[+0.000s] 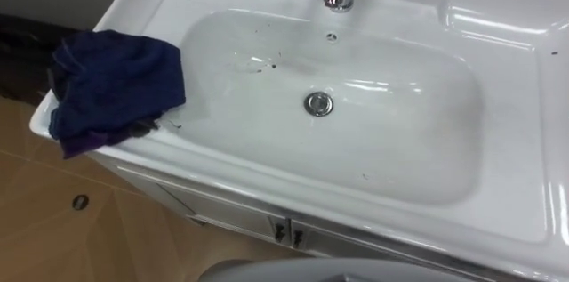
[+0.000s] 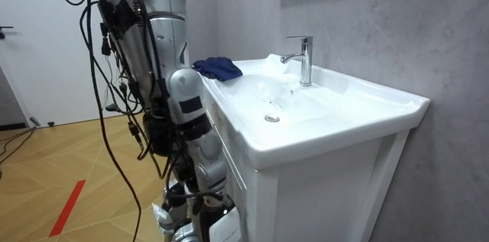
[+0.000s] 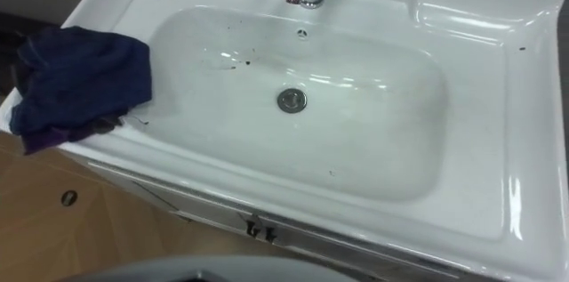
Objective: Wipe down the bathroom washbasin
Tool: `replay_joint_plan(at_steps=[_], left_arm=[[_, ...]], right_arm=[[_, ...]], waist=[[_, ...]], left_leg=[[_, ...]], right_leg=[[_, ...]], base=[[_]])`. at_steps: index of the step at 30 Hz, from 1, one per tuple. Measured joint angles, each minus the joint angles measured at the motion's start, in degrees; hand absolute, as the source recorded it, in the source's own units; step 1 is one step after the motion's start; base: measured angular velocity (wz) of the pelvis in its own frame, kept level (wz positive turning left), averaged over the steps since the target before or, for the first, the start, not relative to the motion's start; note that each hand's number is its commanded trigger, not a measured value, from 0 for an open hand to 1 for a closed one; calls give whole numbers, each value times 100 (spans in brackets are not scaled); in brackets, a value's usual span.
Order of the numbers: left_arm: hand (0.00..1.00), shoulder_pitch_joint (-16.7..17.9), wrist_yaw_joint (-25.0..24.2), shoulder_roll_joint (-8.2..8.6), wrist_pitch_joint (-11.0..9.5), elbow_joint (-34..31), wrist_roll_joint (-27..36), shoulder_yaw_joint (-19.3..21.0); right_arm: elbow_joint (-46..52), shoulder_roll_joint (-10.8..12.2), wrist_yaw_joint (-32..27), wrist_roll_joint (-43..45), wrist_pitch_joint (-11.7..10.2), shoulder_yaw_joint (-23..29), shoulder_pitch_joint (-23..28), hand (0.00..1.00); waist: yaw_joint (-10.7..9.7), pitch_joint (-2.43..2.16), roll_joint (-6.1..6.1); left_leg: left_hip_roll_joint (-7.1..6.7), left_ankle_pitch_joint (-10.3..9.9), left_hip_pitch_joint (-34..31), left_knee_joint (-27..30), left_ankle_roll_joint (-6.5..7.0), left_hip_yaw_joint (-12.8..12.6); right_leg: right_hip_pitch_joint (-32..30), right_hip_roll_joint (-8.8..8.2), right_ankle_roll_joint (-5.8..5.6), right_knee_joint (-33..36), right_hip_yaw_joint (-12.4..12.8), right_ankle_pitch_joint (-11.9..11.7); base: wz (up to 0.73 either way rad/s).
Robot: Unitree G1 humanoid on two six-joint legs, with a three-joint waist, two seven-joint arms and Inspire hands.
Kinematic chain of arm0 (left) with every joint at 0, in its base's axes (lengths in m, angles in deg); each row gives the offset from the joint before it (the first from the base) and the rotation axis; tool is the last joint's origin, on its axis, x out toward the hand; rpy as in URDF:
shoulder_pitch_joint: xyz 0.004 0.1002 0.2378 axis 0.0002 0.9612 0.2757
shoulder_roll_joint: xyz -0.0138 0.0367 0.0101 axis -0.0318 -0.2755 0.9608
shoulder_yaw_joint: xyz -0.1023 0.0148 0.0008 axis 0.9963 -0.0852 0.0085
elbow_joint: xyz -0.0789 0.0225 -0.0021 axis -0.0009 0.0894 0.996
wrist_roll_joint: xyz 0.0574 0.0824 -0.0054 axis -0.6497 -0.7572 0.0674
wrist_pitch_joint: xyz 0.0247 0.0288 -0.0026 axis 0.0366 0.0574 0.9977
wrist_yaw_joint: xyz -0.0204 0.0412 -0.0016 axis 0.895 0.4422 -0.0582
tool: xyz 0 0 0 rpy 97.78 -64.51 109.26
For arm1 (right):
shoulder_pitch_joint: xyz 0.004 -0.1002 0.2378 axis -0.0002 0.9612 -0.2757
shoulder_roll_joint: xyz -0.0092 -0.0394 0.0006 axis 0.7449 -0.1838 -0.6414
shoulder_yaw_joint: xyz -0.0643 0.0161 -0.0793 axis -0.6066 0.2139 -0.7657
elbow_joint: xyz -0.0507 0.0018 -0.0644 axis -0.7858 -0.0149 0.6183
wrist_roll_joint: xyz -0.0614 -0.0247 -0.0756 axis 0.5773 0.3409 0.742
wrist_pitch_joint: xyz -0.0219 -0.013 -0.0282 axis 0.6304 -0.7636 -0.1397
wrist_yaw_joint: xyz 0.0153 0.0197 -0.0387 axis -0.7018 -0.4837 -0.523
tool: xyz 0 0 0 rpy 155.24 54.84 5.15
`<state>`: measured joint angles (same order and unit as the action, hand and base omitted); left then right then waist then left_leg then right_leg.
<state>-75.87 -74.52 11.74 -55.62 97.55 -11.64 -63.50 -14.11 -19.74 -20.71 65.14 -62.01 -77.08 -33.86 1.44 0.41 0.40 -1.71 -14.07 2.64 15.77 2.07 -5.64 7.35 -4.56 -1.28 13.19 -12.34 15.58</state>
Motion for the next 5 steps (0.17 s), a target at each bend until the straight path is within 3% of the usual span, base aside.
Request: replay_joint_plan(at_steps=[5], left_arm=[[0,-68,-67,-14,30,-5,-198,-140]], right_arm=[[17,0,-17,1,30,-135,0,0]], waist=[[-22,-1,-3]], left_leg=[[10,-42,-5,-4,52,-52]], right_leg=[[-83,-28,-39,100,111,15]], base=[[-9]])
